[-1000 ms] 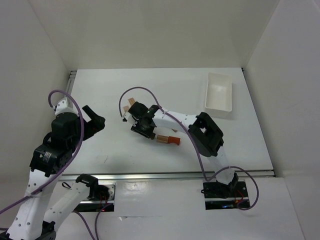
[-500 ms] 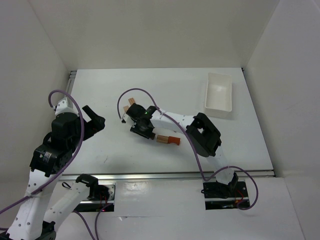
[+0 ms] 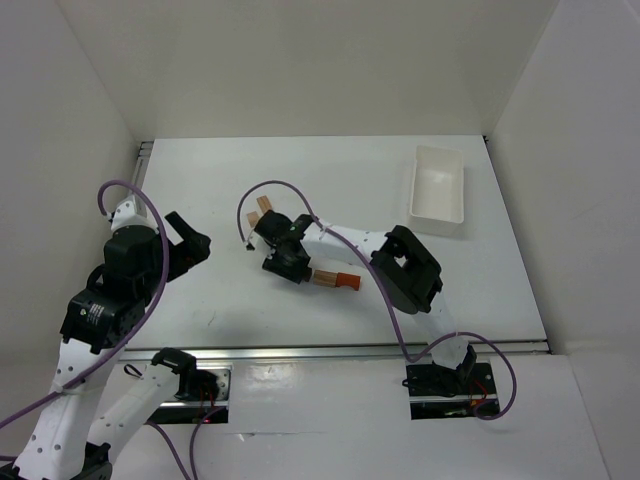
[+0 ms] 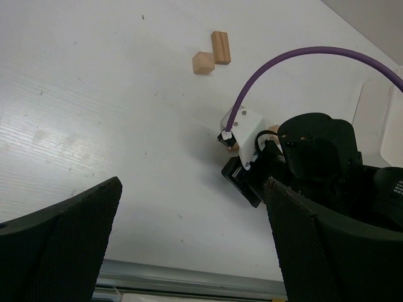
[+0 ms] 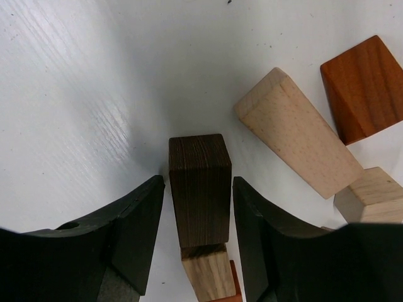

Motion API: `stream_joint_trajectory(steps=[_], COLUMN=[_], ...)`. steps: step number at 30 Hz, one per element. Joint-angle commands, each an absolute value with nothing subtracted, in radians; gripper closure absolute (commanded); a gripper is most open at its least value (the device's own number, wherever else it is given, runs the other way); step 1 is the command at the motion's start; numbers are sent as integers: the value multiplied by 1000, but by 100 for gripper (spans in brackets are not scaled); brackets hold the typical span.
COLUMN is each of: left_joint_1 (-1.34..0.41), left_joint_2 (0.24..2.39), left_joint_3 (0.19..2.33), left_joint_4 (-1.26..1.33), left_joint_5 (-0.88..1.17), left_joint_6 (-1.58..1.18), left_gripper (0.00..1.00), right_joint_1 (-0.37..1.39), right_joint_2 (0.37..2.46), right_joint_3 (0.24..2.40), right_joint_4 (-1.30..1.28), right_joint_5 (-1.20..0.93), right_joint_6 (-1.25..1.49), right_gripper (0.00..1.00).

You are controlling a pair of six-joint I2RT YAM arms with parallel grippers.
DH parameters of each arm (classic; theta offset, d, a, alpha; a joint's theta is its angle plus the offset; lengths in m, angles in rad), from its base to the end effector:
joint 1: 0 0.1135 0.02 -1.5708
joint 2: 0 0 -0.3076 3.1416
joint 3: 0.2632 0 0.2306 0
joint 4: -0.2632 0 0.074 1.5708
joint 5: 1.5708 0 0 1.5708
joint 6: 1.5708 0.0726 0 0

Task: Build the wood block tower

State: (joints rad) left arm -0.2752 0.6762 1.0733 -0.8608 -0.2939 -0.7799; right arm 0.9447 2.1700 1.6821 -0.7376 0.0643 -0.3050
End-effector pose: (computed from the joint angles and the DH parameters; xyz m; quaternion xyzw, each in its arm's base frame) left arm 0.0929 -0.0044 0.3833 -0.2846 0.7956 -0.1542 0.5120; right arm 0.2779 0.3764 0.1783 -0.5715 0.8018 0.0239 0.1730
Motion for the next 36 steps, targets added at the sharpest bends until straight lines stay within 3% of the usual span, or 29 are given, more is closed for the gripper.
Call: stream_joint_trajectory(steps=[1,6,8,14,36], left_joint_1=[-270,-270,-270,-270,-270], left_joint_2=[666,666,666,675,675], left_joint_3=[1071,1071,1062,1062,1062], left_joint_4=[-838,-838,-828,-828,-819], left_joint_5=[-299,-299,-299,-299,-281], left_joint_6=[-753,-753,-753,-753,-735], left_gripper=[0,0,0,0,1], right_joint_1=[954,954,954,954,954], right_joint_2=[2169,2146,2137,2118,2075], right_joint_3=[1666,1646,1635,1605,1536], right_joint_4=[-753,-744,-735,-735,-627], right_joint_5=[58,49,49,58,129], right_joint_6=[-302,-302,-302,-302,-365], right_gripper=[44,45,54,59,59])
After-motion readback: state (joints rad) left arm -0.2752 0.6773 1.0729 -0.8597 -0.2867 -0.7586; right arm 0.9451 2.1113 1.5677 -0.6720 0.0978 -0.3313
